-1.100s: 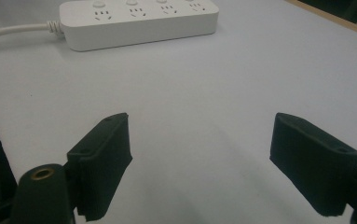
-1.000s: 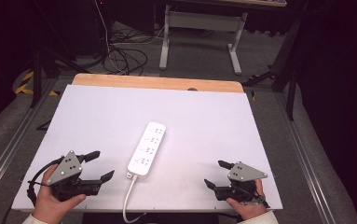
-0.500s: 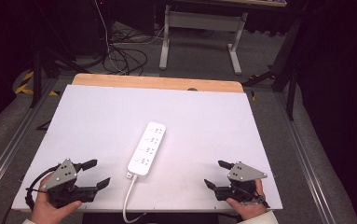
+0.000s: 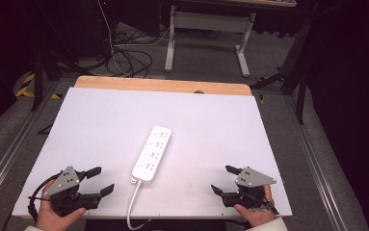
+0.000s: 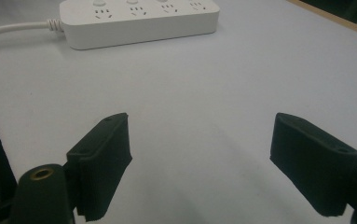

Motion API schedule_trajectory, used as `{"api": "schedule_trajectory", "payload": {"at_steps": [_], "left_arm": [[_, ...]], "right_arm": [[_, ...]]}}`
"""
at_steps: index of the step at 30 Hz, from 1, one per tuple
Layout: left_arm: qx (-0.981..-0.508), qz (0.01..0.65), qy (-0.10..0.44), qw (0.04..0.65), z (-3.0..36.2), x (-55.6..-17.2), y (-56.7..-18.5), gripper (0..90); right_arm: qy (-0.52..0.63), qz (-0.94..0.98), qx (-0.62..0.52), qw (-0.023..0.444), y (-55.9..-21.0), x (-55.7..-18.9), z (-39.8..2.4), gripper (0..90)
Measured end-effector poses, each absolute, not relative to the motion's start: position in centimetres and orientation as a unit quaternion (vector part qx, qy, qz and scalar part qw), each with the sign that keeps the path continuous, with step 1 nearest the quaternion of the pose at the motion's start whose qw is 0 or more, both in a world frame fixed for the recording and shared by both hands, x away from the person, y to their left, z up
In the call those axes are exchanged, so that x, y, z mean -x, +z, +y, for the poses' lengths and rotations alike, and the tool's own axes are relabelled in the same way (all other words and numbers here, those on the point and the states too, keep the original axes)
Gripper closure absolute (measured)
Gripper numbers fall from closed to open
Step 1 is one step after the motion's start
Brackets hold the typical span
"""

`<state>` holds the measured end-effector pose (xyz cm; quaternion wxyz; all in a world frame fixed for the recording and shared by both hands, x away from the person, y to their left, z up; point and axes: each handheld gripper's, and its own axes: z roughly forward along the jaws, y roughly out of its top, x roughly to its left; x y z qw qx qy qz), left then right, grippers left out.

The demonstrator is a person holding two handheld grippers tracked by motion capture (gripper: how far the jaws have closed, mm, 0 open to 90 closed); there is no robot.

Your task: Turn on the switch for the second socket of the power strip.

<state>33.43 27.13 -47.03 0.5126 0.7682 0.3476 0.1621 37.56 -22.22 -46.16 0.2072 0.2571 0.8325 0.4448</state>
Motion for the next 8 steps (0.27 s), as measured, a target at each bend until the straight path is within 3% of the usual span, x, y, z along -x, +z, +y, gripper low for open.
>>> {"api": "schedule_trajectory", "payload": {"at_steps": [8], "left_arm": [[-0.769, 0.343, 0.173, 0.511, 27.57, -33.4, -47.07, 25.1]], "right_arm": [[0.443, 0.833, -0.257, 0.208, -46.19, -37.58, -22.14, 20.1]]}}
